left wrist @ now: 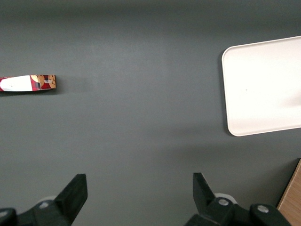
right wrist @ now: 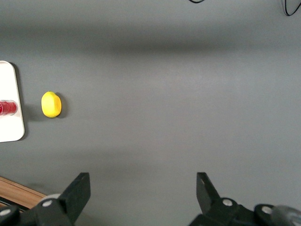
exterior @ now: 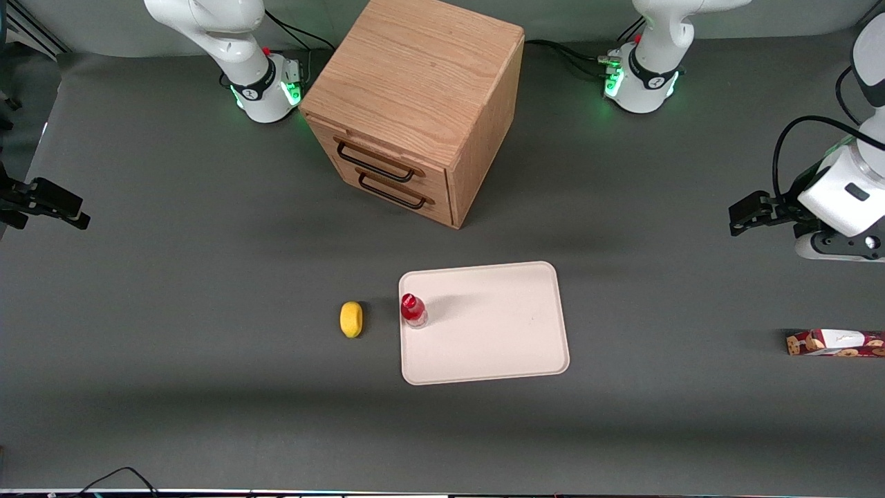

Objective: Place red cookie box on tray
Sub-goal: 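Move the left gripper down over the red-and-white cookie box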

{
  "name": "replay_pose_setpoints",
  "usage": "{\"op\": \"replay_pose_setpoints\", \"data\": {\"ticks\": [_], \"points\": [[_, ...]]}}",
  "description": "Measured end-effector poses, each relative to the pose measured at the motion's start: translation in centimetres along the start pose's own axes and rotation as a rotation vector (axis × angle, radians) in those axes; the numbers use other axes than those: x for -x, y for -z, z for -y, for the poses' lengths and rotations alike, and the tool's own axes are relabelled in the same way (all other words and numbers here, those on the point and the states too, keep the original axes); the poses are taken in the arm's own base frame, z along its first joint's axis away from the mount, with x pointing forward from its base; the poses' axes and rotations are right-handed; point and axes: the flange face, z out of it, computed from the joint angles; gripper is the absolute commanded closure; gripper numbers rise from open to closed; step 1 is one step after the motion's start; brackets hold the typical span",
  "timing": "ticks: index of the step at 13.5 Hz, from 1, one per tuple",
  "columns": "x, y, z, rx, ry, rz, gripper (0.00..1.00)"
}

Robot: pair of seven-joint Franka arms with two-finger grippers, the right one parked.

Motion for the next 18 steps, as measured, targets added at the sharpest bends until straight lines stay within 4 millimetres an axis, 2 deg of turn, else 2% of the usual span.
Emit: {"op": "replay_pose_setpoints", "data": {"ticks": [18], "points": [[-0.38, -0.64, 0.50, 0.002, 0.002, 0.012, 0.00]]}}
